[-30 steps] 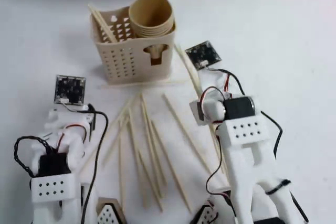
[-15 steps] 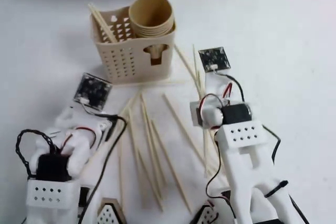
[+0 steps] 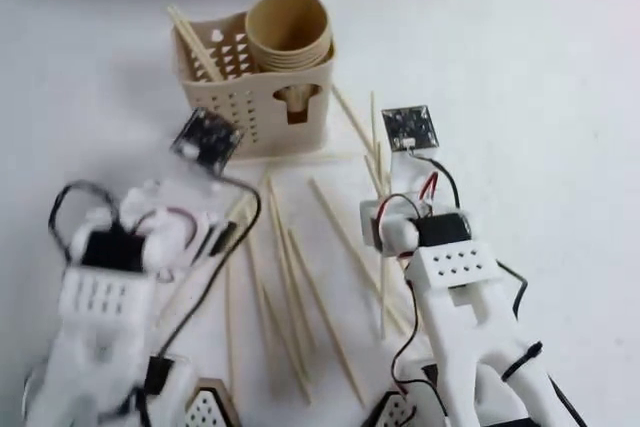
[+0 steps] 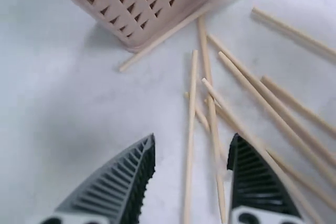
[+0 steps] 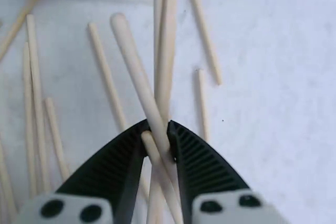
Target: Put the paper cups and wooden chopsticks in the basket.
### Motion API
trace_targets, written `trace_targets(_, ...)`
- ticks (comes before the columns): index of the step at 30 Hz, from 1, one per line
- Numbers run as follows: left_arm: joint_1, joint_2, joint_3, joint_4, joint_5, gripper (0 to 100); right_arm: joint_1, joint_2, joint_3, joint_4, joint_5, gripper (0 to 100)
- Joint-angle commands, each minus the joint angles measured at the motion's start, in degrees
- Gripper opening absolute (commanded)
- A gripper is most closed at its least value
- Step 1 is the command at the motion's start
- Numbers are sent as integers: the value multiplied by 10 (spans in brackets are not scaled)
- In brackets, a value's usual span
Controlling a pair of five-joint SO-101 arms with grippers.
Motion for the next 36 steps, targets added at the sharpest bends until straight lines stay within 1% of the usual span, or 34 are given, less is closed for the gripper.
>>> trace_targets(1, 7, 176, -95, -2, 17, 234, 6, -16, 5, -5, -4, 18)
trace_targets(4, 25, 259, -130, -3, 19, 232, 6, -16, 10, -5, -4, 18)
trace_targets(7, 51, 319, -155, -7, 54, 234, 5, -16, 13, -5, -4, 18)
trace_targets(10, 73, 370, -162, -31, 69, 233, 6, -16, 13, -5, -4, 18)
trace_targets(12, 76, 401, -164, -48, 72, 230, 6, -16, 13, -5, -4, 18)
trace_targets(17, 57, 465, -166, -90, 90, 230, 6, -16, 13, -5, -4, 18)
trace_targets(29, 37, 487, -160, -111, 93, 229, 5, -16, 14, -4, -4, 18)
trace_targets(36, 6, 488, -160, -113, 91, 229, 4, -16, 14, -4, -4, 18)
